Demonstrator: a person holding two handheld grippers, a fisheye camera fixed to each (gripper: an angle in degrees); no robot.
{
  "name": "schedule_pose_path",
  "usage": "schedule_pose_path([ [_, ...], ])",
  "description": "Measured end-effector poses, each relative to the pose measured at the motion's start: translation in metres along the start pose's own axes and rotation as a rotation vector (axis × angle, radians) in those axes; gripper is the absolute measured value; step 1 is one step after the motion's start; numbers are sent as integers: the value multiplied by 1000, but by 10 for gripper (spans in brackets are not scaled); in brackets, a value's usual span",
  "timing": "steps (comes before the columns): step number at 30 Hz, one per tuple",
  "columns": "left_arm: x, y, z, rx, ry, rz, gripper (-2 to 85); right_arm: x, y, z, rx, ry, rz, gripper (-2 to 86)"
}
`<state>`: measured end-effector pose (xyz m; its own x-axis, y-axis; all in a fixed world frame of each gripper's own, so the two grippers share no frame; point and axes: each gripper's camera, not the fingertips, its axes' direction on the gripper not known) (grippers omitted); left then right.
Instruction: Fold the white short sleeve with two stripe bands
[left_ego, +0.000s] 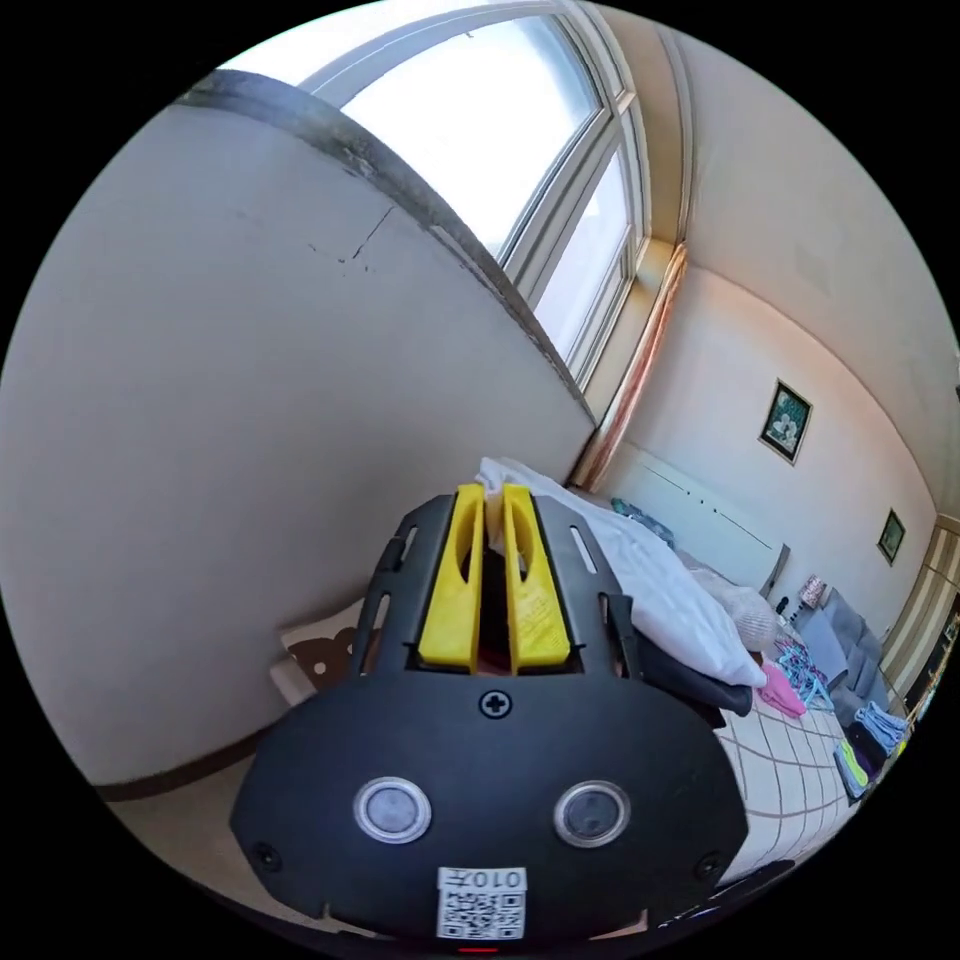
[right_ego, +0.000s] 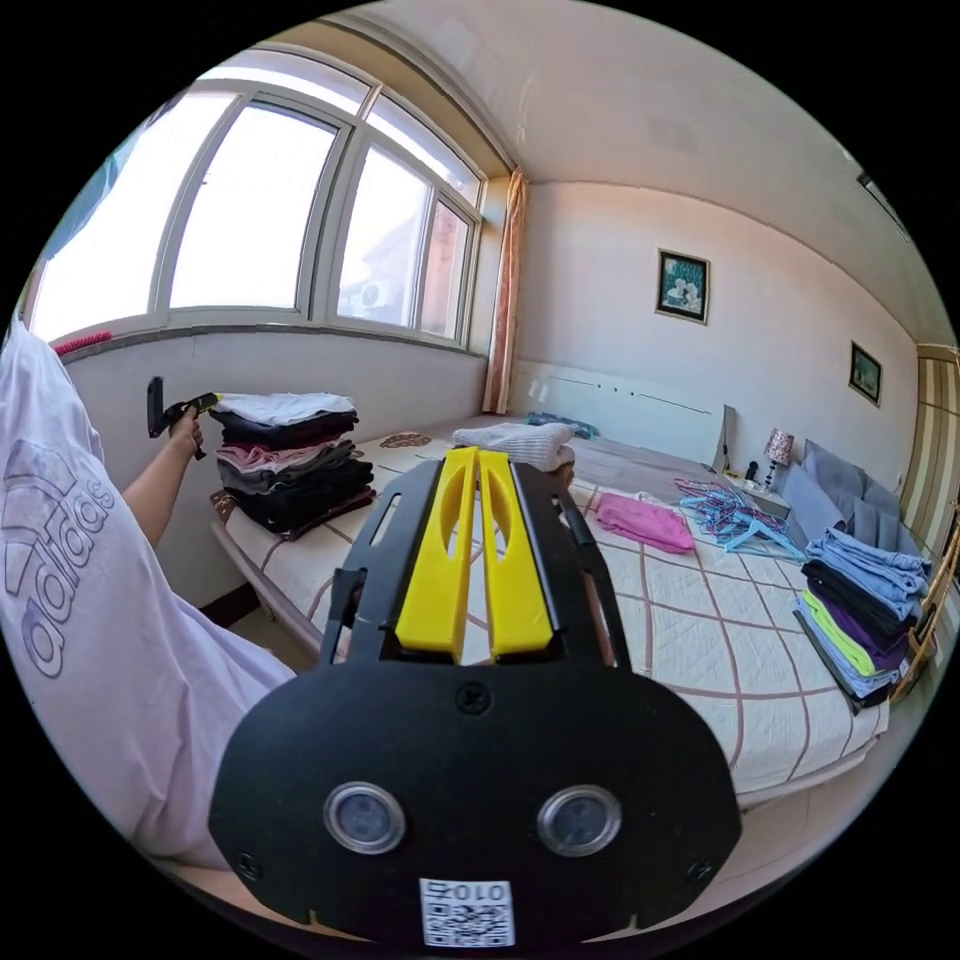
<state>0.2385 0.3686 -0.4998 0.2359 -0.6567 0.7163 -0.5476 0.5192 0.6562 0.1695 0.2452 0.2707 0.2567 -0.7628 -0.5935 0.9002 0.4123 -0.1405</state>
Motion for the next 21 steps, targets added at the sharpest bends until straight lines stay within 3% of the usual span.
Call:
schedule_pose_path([
  [2,24,-8,-11,25,-3,70,15,12,1,4,-11,-10,14,29],
  [5,85,-19,-24,63,136,243,5,27,-2,9,-25,-17,29,28],
  [7,144,-22,-29,90,351,352,2,34,-5,10,-30,-19,37,28],
  [12,278,1,-29,73,680,555,0,51,-14,6,-53,-1,50,29],
  [15,314,28,-26,51,772,536,-1,62,-21,-4,-71,29,53,30],
  [18,336,62,-18,-32,976,465,-1,78,-26,-13,-71,58,74,30],
  [21,379,117,-30,-112,1158,546,-1,105,-31,-12,-48,-31,168,30],
])
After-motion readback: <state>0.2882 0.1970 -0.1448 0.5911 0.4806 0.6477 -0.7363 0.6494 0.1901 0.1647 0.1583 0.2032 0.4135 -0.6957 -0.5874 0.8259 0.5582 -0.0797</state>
